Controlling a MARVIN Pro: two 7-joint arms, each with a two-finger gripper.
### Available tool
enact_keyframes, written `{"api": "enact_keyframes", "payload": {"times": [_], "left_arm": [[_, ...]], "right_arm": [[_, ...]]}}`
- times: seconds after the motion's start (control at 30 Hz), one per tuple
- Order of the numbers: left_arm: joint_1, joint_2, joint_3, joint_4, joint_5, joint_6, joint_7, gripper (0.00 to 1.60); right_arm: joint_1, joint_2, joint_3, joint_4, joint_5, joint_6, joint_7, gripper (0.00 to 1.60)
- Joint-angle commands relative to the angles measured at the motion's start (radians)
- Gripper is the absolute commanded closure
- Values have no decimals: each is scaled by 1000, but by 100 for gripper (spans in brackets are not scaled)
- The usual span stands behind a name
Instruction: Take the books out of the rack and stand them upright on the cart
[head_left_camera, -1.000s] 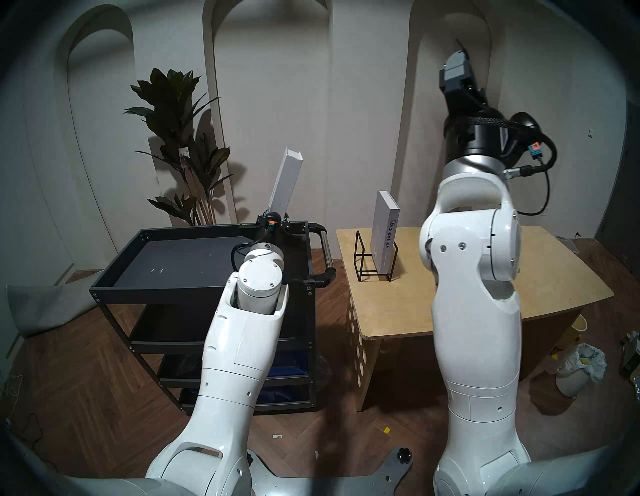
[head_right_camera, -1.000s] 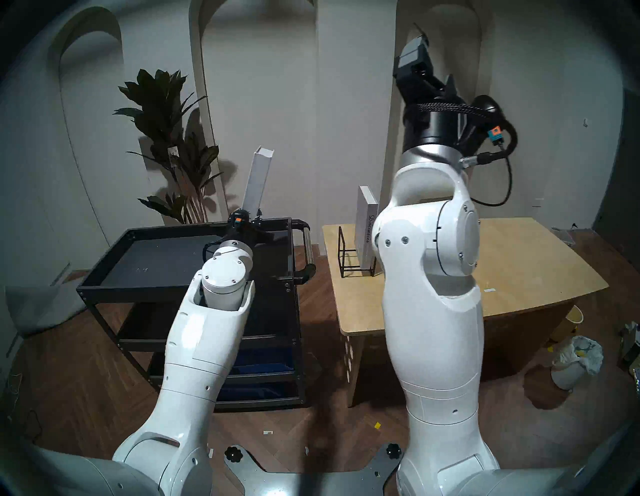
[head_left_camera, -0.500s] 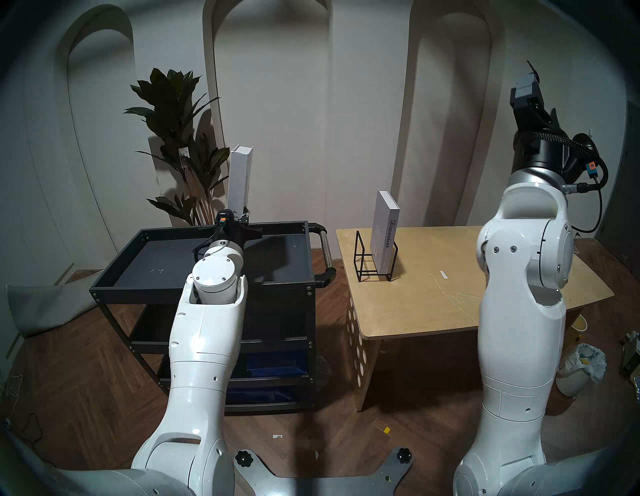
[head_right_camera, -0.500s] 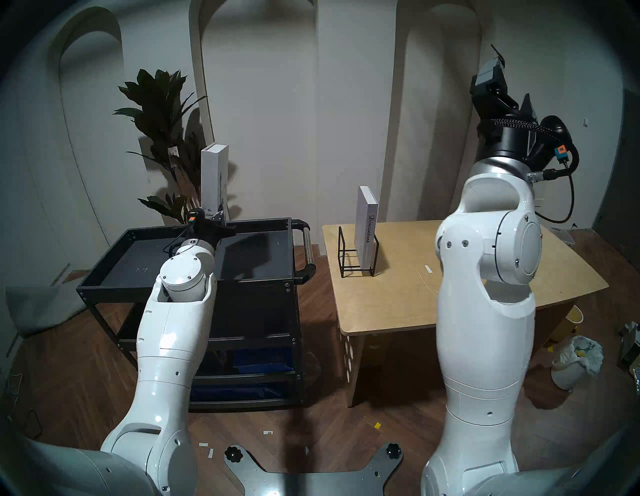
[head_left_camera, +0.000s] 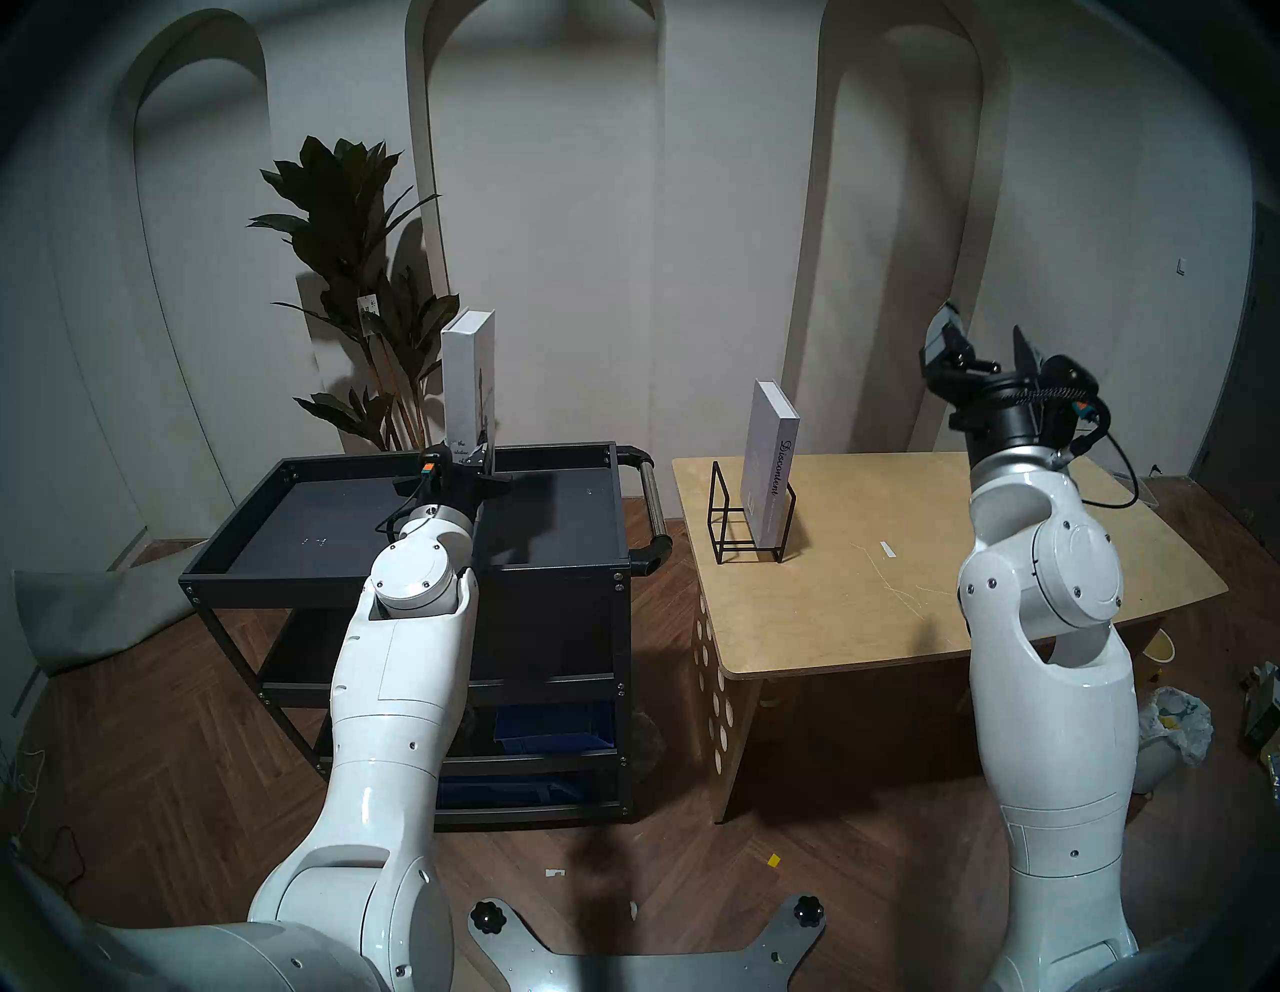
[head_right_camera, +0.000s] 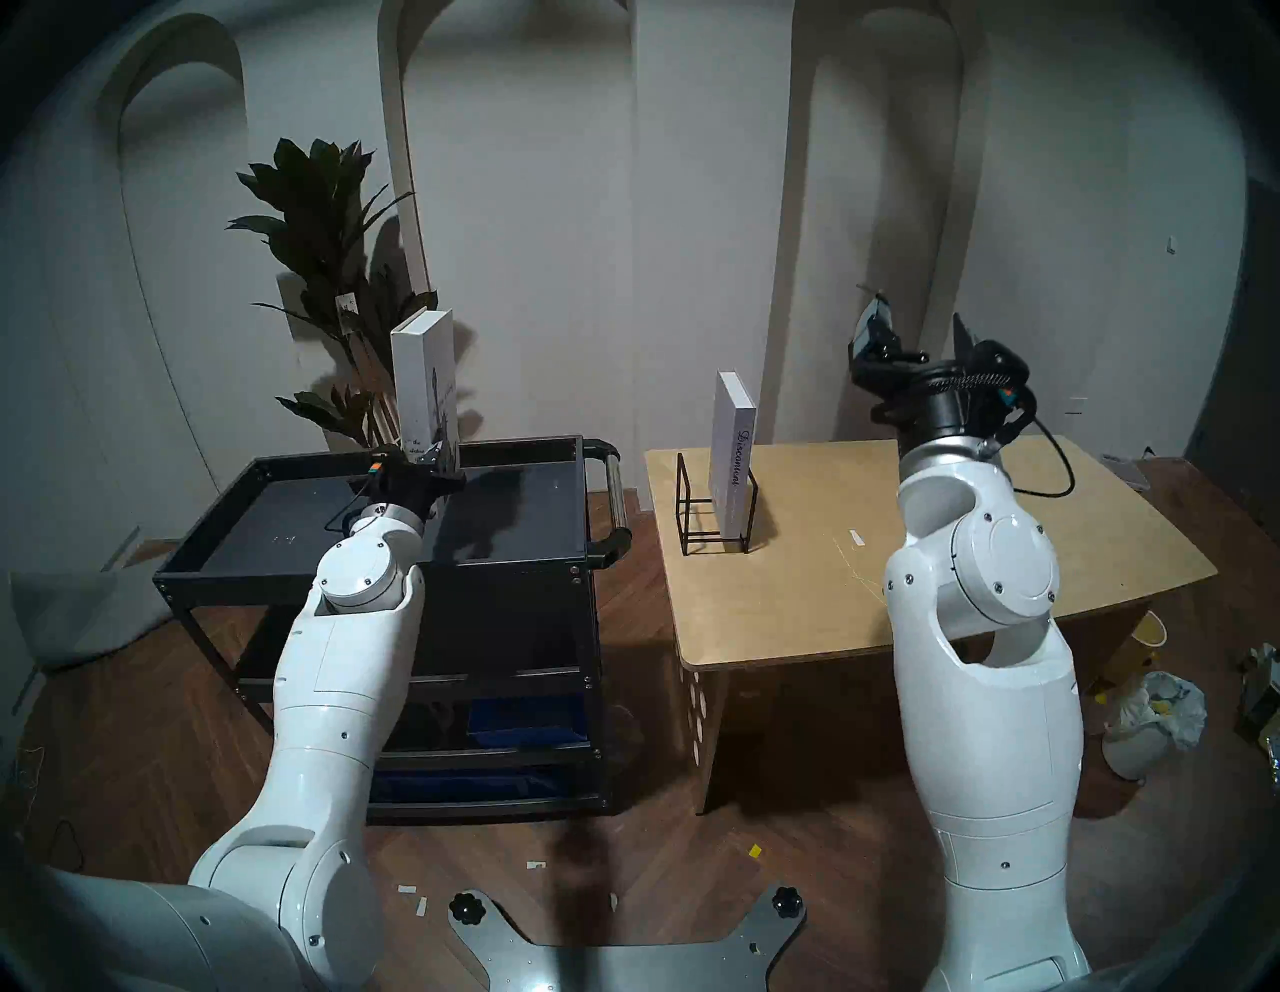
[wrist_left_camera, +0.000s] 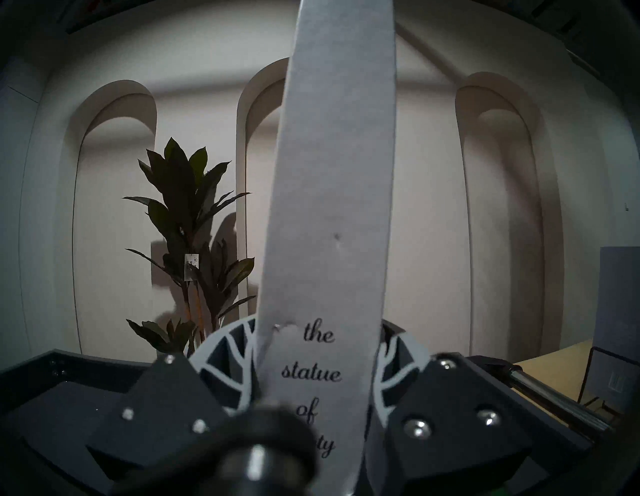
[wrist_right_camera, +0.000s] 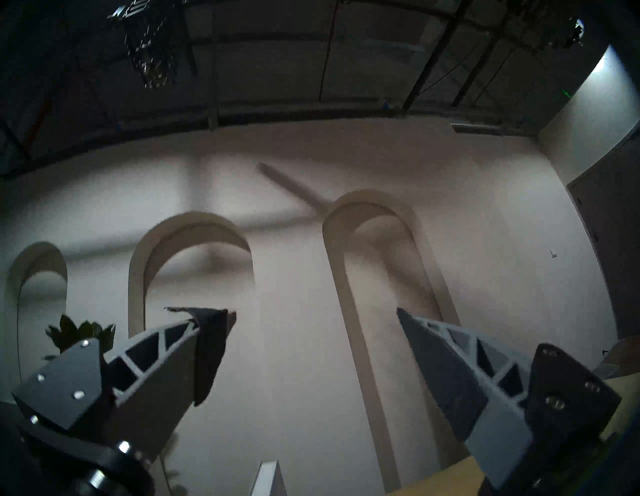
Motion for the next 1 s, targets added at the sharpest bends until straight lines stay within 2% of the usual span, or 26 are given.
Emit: {"api": "enact_keyframes", "payload": {"times": [0.0,0.2,0.43,0.53,0.57,0.6,0.8,0.97], "left_arm": [[-108,40,22,1,42,15,13,160],[-155,44,23,10,44,119,21,160],[-207,29,-10,68,-19,225,18,160],[-217,34,-19,89,-41,241,24,160],[-243,37,-21,125,-33,243,34,160],[-226,43,-17,108,-43,245,32,160],[-280,52,-24,204,-47,245,39,160],[-289,55,-24,228,-50,266,44,160]], "right_arm": [[-42,18,12,-17,-12,-14,17,0],[-49,12,15,-24,-15,-17,18,0],[-48,6,15,-35,-11,-18,19,0],[-49,3,14,-36,-9,-18,19,0],[-50,2,15,-36,-9,-19,19,0],[-50,1,15,-35,-9,-19,19,0],[-52,-5,21,-33,-8,-25,18,0],[-54,-9,29,-28,-3,-31,21,0]]}}
